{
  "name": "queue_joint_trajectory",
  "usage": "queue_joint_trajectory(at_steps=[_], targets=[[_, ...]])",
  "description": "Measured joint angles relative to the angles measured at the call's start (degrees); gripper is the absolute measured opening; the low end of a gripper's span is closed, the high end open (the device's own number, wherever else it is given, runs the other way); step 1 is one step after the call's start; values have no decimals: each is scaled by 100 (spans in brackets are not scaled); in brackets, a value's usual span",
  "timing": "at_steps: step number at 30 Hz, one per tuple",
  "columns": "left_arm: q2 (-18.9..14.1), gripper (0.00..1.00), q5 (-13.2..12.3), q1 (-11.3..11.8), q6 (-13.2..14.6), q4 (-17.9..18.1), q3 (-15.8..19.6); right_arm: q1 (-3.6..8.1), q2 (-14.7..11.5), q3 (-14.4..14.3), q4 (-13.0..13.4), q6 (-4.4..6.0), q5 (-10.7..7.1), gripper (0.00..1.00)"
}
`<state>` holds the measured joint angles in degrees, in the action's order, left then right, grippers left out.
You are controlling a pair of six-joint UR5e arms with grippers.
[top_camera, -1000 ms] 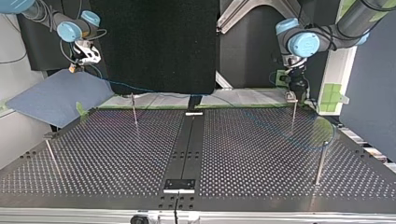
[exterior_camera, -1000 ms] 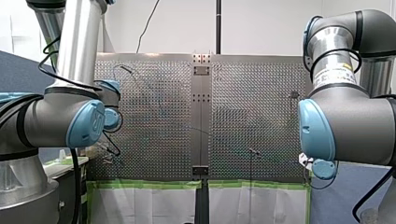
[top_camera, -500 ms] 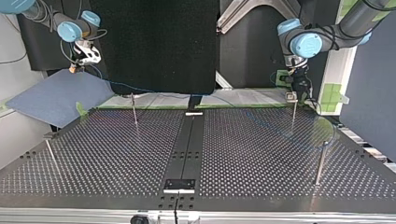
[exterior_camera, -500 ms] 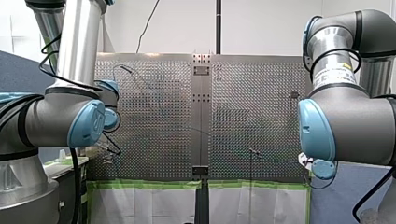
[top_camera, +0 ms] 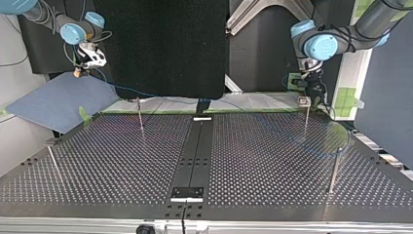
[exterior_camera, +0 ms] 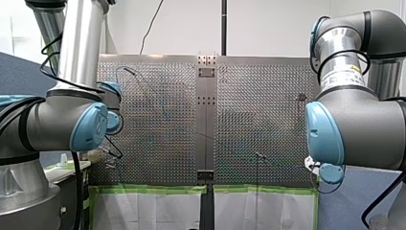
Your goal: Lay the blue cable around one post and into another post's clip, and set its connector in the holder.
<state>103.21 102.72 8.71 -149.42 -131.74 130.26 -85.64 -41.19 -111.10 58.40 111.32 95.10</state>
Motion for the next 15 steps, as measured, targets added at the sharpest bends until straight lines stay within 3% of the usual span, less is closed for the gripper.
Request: queue_joint_trajectory(at_steps=[15], targets=[[-642, 100, 62, 167, 601, -558, -11, -74, 0, 36, 4, -3, -25, 0]])
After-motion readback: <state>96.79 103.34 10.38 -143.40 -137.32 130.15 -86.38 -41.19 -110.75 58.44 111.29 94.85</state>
